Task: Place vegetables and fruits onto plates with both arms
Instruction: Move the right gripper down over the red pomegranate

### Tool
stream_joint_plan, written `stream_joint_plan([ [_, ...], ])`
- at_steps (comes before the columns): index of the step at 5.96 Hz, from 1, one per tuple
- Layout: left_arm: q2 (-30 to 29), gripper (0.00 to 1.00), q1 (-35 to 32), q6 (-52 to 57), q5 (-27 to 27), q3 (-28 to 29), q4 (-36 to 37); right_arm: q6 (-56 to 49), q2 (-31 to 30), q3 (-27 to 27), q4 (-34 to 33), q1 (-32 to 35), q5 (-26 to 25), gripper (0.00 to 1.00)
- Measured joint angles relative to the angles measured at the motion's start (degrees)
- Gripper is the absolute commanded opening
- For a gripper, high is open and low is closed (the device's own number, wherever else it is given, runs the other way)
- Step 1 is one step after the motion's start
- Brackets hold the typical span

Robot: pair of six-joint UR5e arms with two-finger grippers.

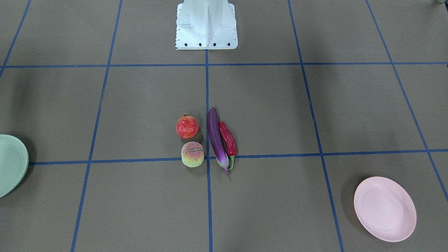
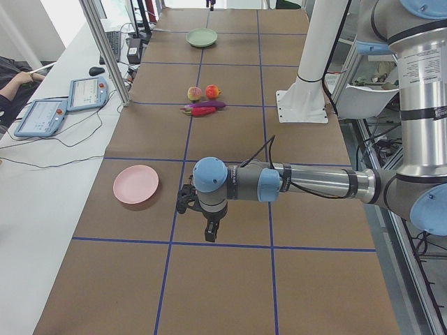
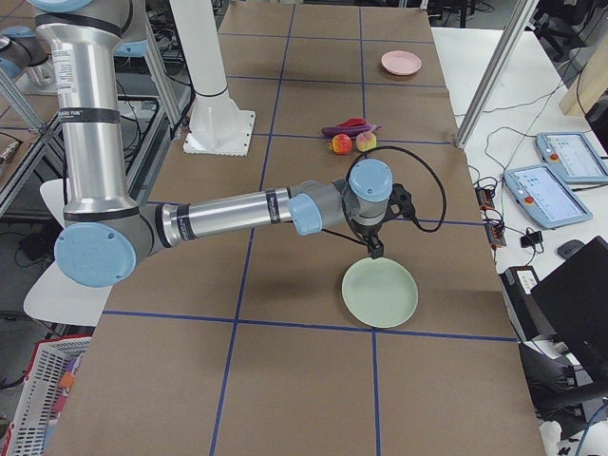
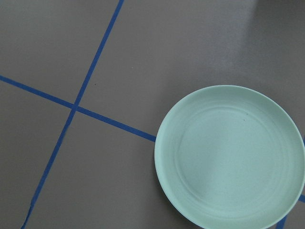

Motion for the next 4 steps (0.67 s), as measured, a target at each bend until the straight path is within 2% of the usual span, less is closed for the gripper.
stream_joint_plan([
  [1,-0.01,1.00,0.00,0.00,0.00,0.08,0.00,2.88,4.29,-0.13,0.55,-4.75,-0.12,1.00],
  [2,-0.02,1.00,0.00,0.00,0.00,0.14,-0.03,10.64,9.82,-0.09,0.75,-11.35,-2.92,1.00],
  [4,-0.11,1.00,0.02,0.00,-0.07,0.48,-0.08,30.36,21.28,-0.54,0.42,-26.96,-18.26,1.00],
])
